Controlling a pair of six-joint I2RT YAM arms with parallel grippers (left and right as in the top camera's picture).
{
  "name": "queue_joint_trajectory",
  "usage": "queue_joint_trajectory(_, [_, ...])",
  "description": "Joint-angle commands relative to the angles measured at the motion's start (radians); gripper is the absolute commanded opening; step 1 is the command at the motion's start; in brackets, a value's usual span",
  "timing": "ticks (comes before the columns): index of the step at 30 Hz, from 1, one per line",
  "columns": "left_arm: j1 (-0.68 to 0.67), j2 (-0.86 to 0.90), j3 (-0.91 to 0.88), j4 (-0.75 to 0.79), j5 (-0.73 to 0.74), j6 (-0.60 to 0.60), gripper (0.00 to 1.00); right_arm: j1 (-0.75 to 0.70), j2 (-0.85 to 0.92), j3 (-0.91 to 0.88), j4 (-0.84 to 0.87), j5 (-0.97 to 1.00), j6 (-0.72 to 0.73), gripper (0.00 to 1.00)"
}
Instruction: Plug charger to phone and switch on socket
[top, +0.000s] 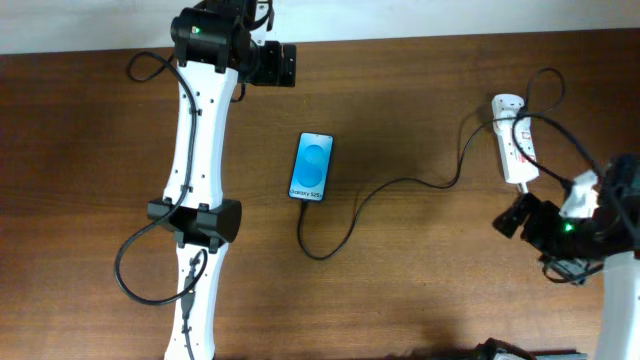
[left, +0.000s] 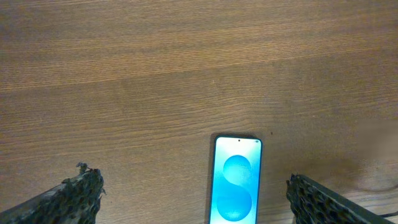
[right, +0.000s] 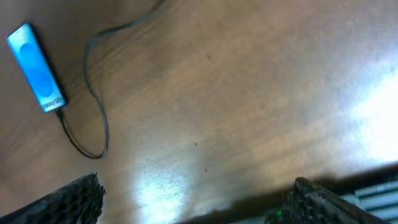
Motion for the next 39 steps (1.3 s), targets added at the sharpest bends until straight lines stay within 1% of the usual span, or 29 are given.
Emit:
queue_joint_trajectory(1, [0.006, -0.008, 0.002, 0.001, -0.014, -0.012, 0.99, 0.139, -0.049, -0.004, 0.082, -0.01, 0.002, 0.98])
queue_joint_trajectory(4, [0.006, -0.008, 0.002, 0.001, -0.014, -0.012, 0.99, 0.282, -0.089, -0.004, 0.179, 0.007, 0.003, 0.98])
queue_joint_trajectory(7, [0.006, -0.008, 0.002, 0.001, -0.014, -0.012, 0.99, 0.341, -0.128, -0.004, 0.217, 0.016, 0.006, 0.98])
queue_joint_trajectory(12, [0.006, -0.008, 0.002, 0.001, -0.014, -0.012, 0.99, 0.349, -0.229, -0.004, 0.246, 0.016, 0.006, 0.98])
queue_joint_trajectory(18, [0.006, -0.008, 0.002, 0.001, -0.014, -0.012, 0.99, 0.349, -0.403, -0.004, 0.254, 0.028, 0.005, 0.98])
queue_joint_trajectory(26, [0.006, -0.008, 0.002, 0.001, -0.014, -0.012, 0.99, 0.348, -0.529, -0.039, 0.255, 0.045, -0.005, 0.98])
queue_joint_trajectory(28, [0.006, -0.008, 0.002, 0.001, -0.014, -0.012, 0.99, 0.348, -0.577, -0.087, 0.271, 0.047, -0.015, 0.98])
queue_joint_trajectory(32, [0.006, -0.008, 0.002, 0.001, -0.014, -0.012, 0.99, 0.348, -0.74, -0.243, 0.359, 0.046, -0.022, 0.98])
queue_joint_trajectory(34, [0.006, -0.008, 0.002, 0.001, -0.014, -0.012, 0.99, 0.348, -0.889, -0.362, 0.436, 0.046, -0.022, 0.98])
queue_joint_trajectory(35, [0.006, -0.008, 0.002, 0.001, -0.014, -0.012, 0.99, 0.348, -0.937, -0.398, 0.459, 0.046, -0.021, 0.98])
queue_joint_trajectory(39, [0.006, -0.008, 0.002, 0.001, -0.014, -0.012, 0.99, 0.348, -1.058, -0.515, 0.523, 0.042, -0.022, 0.99])
